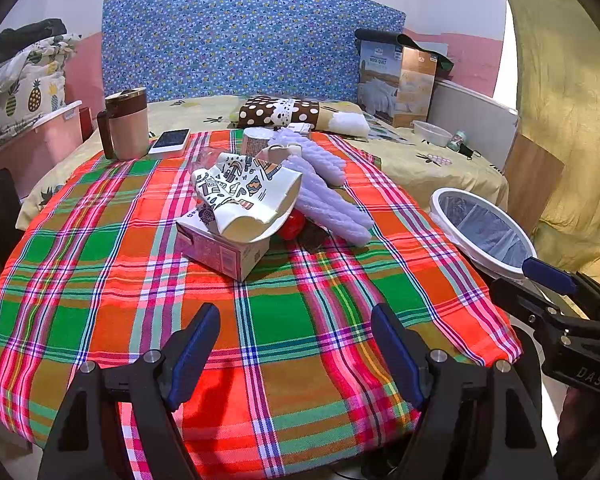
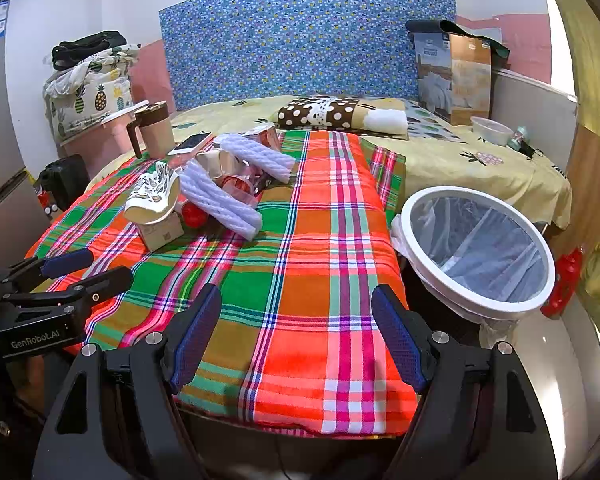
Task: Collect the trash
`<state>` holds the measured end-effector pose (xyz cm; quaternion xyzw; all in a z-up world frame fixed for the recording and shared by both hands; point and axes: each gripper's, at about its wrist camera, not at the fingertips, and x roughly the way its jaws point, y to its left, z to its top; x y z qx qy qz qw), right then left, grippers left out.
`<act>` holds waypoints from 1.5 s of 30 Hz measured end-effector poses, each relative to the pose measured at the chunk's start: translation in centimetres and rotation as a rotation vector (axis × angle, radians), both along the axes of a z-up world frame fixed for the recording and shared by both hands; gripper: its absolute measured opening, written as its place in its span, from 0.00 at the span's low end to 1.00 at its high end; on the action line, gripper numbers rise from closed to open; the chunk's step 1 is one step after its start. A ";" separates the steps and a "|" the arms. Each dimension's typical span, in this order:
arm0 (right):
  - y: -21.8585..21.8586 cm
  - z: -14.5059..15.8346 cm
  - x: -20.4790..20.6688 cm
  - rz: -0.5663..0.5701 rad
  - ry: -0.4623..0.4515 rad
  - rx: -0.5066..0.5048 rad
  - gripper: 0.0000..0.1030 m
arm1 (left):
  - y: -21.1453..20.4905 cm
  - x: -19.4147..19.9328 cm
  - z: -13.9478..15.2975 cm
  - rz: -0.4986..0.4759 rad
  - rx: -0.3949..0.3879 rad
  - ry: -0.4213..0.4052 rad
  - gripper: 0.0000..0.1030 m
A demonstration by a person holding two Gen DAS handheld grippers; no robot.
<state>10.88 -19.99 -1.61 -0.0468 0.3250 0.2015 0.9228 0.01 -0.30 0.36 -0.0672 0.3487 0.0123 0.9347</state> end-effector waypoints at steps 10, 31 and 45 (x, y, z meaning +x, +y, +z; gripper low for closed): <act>0.0 -0.1 0.0 0.001 -0.002 -0.001 0.76 | 0.0 0.0 -0.1 0.001 -0.001 0.000 0.75; 0.1 -0.1 0.0 0.001 -0.003 -0.003 0.76 | 0.0 0.0 -0.1 0.002 0.002 -0.002 0.75; 0.0 0.1 0.0 0.000 0.000 -0.004 0.76 | 0.3 0.0 0.0 0.006 0.001 -0.006 0.75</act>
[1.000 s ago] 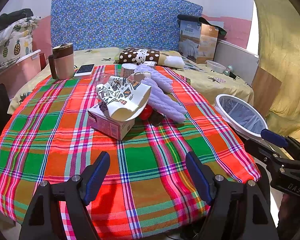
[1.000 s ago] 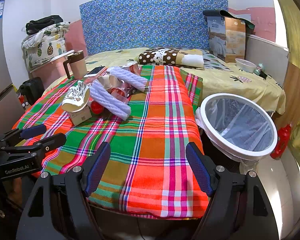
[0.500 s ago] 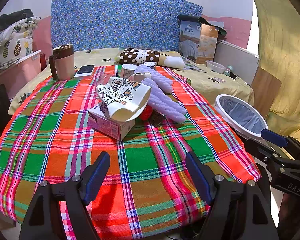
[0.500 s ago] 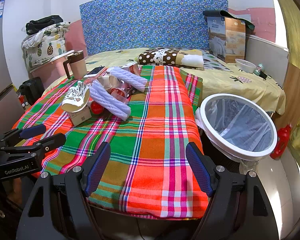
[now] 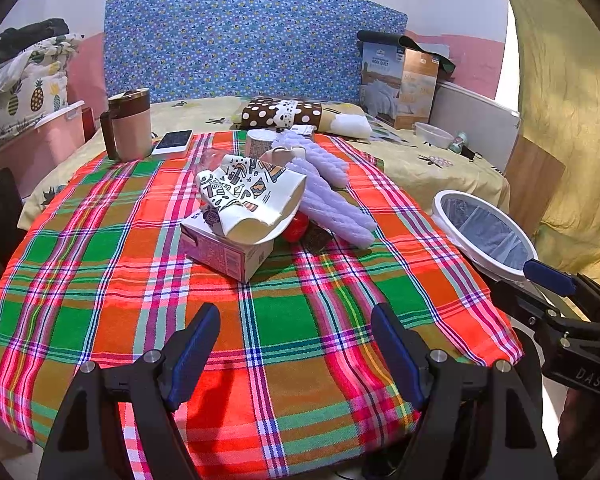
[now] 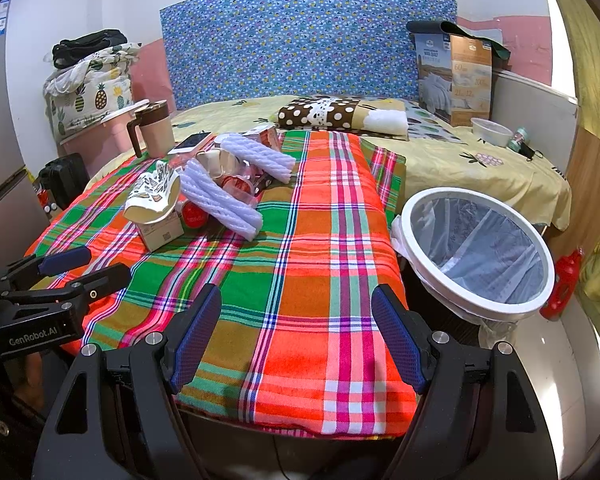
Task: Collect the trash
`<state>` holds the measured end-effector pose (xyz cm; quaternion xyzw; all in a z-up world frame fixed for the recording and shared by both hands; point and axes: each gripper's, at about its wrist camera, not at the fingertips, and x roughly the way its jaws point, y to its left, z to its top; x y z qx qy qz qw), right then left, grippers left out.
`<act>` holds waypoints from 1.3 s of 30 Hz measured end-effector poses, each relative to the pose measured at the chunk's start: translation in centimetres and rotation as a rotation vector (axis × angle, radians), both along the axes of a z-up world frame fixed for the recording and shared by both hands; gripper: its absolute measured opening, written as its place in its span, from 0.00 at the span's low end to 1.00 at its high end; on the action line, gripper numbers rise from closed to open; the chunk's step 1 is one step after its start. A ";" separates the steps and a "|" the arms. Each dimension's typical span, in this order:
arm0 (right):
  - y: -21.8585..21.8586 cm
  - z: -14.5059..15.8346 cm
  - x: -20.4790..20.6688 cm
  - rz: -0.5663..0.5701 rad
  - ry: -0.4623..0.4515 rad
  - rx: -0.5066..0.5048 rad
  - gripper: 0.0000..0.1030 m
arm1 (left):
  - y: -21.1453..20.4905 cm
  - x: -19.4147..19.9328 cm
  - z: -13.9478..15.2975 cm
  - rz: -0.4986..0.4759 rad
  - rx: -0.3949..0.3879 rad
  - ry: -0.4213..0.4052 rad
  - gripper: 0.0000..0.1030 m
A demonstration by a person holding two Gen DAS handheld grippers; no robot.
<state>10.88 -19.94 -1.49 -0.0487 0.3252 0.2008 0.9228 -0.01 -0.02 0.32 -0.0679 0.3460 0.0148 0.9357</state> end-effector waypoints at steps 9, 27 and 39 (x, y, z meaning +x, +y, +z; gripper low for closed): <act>0.2 0.0 0.1 0.004 -0.003 -0.004 0.76 | 0.5 0.1 -0.1 0.008 0.000 0.006 0.75; 3.0 0.0 3.2 0.087 -0.027 -0.043 0.76 | 5.5 4.0 0.2 0.102 -0.102 0.016 0.75; 6.3 -0.5 6.2 0.202 -0.017 -0.069 0.76 | 6.5 9.1 -0.8 0.109 -0.121 0.057 0.51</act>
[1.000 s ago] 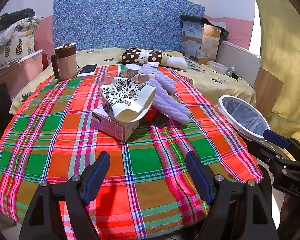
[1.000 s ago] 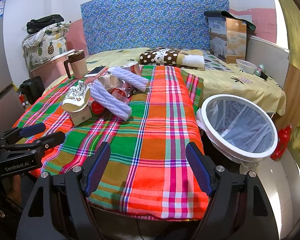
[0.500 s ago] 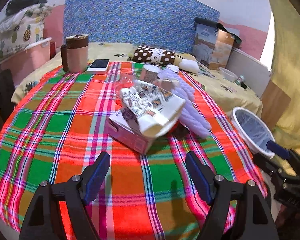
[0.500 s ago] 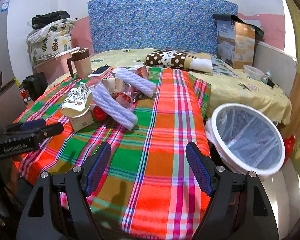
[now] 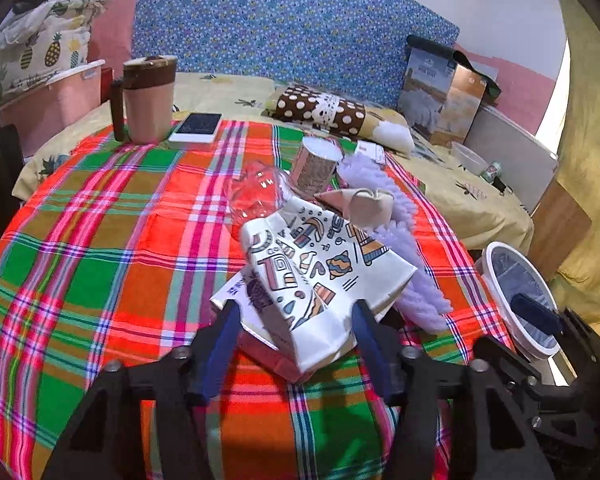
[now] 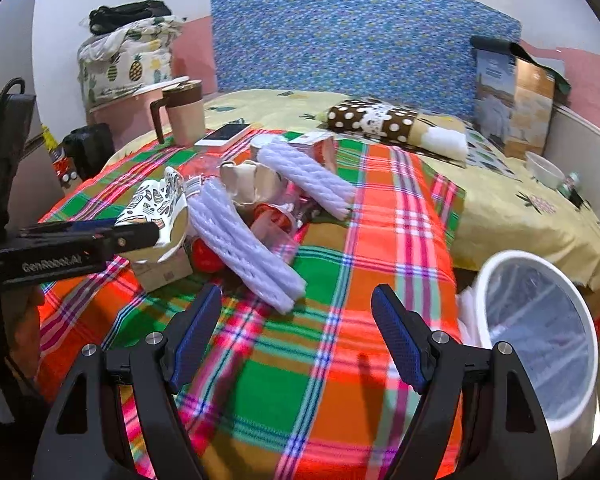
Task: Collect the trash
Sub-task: 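Grasp the patterned paper bag with the left gripper while the right grasps white foam sticks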
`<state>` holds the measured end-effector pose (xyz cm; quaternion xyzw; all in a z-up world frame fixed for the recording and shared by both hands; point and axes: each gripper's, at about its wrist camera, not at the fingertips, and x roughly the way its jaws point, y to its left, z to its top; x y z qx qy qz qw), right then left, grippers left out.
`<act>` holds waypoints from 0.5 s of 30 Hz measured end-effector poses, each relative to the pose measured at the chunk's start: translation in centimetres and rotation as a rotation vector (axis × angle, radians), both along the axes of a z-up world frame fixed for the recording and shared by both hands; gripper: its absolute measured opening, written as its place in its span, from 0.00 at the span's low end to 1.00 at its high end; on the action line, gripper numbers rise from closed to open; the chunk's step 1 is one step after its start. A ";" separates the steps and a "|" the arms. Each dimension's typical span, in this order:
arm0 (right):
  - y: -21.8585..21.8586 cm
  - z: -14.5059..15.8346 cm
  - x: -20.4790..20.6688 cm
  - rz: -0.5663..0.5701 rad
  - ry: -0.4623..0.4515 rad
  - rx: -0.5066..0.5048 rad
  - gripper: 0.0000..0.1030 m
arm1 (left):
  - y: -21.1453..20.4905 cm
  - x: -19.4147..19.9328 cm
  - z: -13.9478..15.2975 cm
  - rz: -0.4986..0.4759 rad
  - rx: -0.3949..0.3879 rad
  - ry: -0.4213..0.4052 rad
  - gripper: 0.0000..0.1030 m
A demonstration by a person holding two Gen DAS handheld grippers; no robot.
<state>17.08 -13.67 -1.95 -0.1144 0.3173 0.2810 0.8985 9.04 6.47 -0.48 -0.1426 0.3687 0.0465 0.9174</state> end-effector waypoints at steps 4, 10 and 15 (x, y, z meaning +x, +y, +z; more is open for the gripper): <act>1.0 -0.3 0.9 0.038 0.014 -0.014 0.76 | 0.2 0.3 -0.1 -0.008 -0.008 -0.009 0.32; 2.5 -0.9 1.9 0.101 0.050 -0.035 0.73 | 0.7 -0.1 0.2 -0.004 -0.009 -0.024 0.25; 3.1 -1.5 2.5 0.133 0.099 -0.058 0.61 | 1.0 -0.6 0.6 -0.006 -0.010 -0.037 0.21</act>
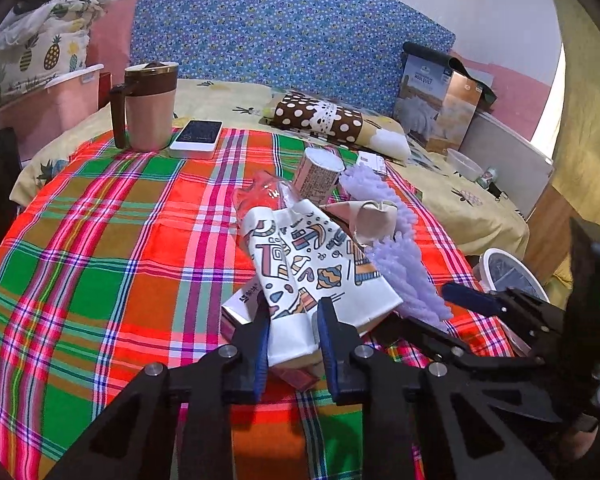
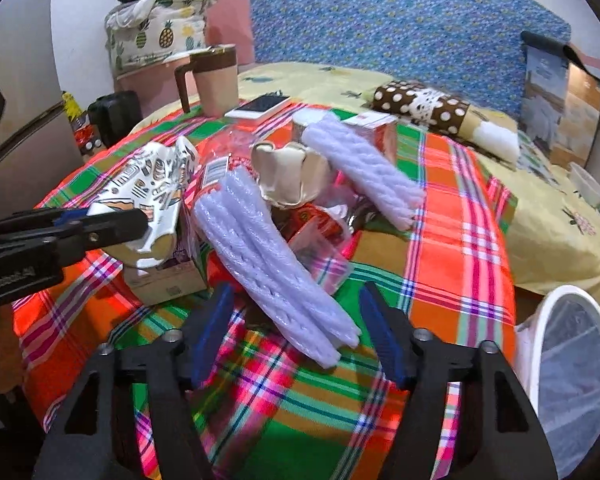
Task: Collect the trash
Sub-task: 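Grasp the patterned paper bag with the left gripper while the right grasps white foam sticks, then carry both items over the white bin and open both grippers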
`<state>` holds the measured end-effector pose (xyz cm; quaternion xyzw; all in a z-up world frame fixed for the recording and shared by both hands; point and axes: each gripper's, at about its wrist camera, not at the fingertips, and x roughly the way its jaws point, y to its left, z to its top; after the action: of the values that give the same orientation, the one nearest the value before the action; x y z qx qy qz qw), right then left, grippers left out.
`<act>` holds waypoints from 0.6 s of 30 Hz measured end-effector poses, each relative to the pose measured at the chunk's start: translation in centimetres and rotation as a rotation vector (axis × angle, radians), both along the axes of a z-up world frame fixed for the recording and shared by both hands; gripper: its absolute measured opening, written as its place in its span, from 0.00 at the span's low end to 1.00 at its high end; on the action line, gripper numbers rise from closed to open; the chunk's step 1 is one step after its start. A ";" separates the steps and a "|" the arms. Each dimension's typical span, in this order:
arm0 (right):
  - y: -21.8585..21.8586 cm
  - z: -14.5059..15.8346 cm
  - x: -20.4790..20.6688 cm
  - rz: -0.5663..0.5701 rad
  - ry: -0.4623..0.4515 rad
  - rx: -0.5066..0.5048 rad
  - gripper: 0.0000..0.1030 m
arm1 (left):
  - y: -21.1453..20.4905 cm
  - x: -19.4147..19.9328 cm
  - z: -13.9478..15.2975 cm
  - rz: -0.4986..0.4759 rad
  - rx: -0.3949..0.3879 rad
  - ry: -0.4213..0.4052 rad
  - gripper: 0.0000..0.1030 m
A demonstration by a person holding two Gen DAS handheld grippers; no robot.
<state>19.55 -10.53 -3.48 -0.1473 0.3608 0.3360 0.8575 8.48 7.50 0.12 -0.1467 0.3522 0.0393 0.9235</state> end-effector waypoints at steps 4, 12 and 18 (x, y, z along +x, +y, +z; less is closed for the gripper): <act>-0.1 0.2 -0.3 0.009 0.009 -0.003 0.42 | 0.1 -0.3 0.0 -0.001 -0.001 0.000 0.21; -1.2 1.1 -1.5 -0.002 0.009 0.047 0.27 | -0.4 -1.4 0.6 -0.006 0.003 -0.014 0.21; -2.8 1.8 -2.5 -0.047 0.016 0.099 0.26 | -1.3 -2.6 1.3 -0.025 0.011 -0.030 0.21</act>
<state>17.01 -13.32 -1.68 -0.0936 0.3538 0.3344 0.8684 5.89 6.15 1.46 -0.1380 0.3399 0.0276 0.9299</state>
